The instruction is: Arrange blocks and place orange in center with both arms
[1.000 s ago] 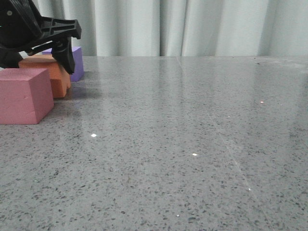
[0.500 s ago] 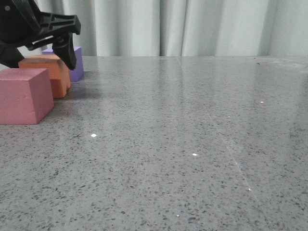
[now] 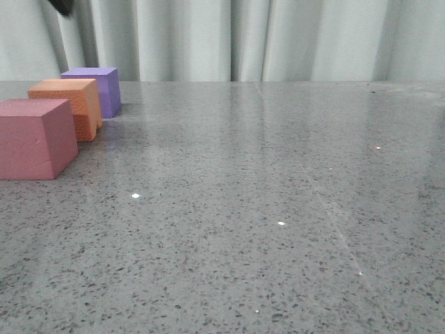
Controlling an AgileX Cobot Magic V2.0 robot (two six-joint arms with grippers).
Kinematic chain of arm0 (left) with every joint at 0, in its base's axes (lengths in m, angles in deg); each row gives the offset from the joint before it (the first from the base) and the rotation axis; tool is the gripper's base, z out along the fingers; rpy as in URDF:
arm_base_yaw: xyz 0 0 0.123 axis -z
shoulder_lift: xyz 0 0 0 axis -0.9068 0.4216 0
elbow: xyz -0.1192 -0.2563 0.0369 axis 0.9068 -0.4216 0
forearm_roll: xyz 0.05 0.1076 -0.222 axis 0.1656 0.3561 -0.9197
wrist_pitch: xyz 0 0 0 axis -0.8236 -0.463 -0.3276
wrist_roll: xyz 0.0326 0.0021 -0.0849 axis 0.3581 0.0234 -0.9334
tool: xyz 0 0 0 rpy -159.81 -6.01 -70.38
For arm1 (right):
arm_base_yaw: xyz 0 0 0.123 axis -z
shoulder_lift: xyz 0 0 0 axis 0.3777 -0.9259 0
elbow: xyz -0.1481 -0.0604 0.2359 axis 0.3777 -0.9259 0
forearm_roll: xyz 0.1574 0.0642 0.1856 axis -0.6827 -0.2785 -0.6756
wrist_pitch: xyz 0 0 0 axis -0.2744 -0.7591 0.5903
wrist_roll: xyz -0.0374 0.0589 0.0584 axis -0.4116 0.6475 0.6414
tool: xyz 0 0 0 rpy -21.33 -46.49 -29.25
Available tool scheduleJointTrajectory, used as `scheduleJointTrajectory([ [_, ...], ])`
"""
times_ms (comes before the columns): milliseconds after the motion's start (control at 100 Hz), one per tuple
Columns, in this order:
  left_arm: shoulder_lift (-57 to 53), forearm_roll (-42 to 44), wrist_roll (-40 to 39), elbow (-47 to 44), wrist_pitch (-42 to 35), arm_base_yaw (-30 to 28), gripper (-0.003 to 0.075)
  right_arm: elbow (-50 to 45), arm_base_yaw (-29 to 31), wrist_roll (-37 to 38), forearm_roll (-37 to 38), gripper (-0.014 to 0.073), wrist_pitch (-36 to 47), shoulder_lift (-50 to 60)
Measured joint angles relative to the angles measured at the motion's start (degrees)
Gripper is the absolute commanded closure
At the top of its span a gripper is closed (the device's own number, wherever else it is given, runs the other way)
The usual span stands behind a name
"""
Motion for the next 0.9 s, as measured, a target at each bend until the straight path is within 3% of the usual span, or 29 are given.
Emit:
scheduleJointTrajectory([
  [160,-9.22,1.32,1.55,-1.97,1.37,0.00,0.0277,0.00,0.00,0.00,0.00,0.0713,0.00,0.00],
  [490,-27.45,2.74,1.80,-18.55,-0.28,0.00,0.0735,0.00,0.00,0.00,0.00,0.0713,0.00,0.00],
  [710,-38.81,4.03,1.92,-32.24,-7.17,0.00,0.0739,0.00,0.00,0.00,0.00,0.0713,0.00,0.00],
  [900,-42.73,4.57,1.92,-39.58,-8.09,0.00,0.0739,0.00,0.00,0.00,0.00,0.0713,0.00,0.00],
])
